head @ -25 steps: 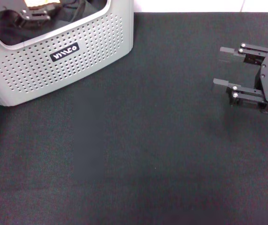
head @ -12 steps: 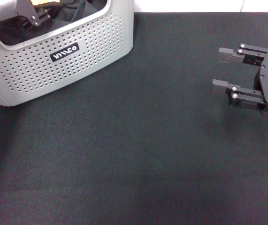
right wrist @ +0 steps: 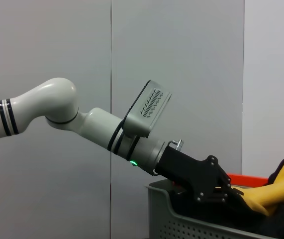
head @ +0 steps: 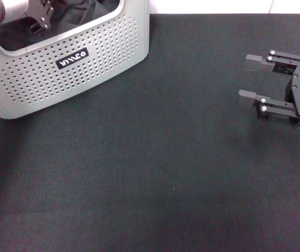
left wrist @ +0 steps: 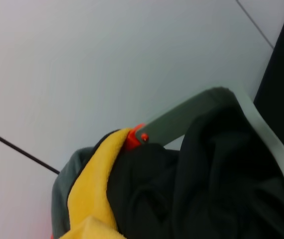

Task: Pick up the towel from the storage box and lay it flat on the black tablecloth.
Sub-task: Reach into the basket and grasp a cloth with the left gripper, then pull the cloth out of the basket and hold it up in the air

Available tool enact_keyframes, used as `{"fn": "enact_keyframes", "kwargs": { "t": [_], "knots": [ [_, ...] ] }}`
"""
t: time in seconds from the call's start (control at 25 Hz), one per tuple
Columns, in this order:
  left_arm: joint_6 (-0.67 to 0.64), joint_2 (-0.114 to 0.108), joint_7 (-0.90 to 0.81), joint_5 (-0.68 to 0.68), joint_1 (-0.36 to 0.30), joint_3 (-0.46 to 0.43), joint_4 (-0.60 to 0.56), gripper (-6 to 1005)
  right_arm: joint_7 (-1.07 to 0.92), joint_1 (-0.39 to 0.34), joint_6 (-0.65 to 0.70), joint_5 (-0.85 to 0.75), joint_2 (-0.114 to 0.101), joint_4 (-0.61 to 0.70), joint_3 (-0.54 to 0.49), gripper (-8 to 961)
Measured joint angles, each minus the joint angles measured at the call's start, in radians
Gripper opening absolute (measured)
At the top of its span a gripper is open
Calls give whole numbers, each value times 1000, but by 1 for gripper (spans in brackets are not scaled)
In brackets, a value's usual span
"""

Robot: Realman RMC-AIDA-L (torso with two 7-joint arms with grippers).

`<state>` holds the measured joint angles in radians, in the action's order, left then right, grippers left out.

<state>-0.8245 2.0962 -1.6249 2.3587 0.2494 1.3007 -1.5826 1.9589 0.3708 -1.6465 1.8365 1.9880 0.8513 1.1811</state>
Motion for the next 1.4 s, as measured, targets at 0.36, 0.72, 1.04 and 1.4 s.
{"fn": "enact_keyframes", "kwargs": {
  "t": [0.36, 0.72, 1.04, 1.4],
  "knots": [
    [134, 1, 24, -187, -62, 38, -74, 23, 2, -5, -1, 5, 0, 0, 0, 630],
    [121, -2, 171, -813, -132, 37, -123, 8, 9, -5, 2, 6, 0, 0, 0, 630],
    [-269, -1, 354, -1390, -217, -31, -106, 8, 11, 6, 4, 8, 11, -14, -22, 630],
    [-562, -2, 245, -1556, -174, -103, 105, 9, 13, 40, -3, 9, 28, -16, -32, 630]
  ]
}}
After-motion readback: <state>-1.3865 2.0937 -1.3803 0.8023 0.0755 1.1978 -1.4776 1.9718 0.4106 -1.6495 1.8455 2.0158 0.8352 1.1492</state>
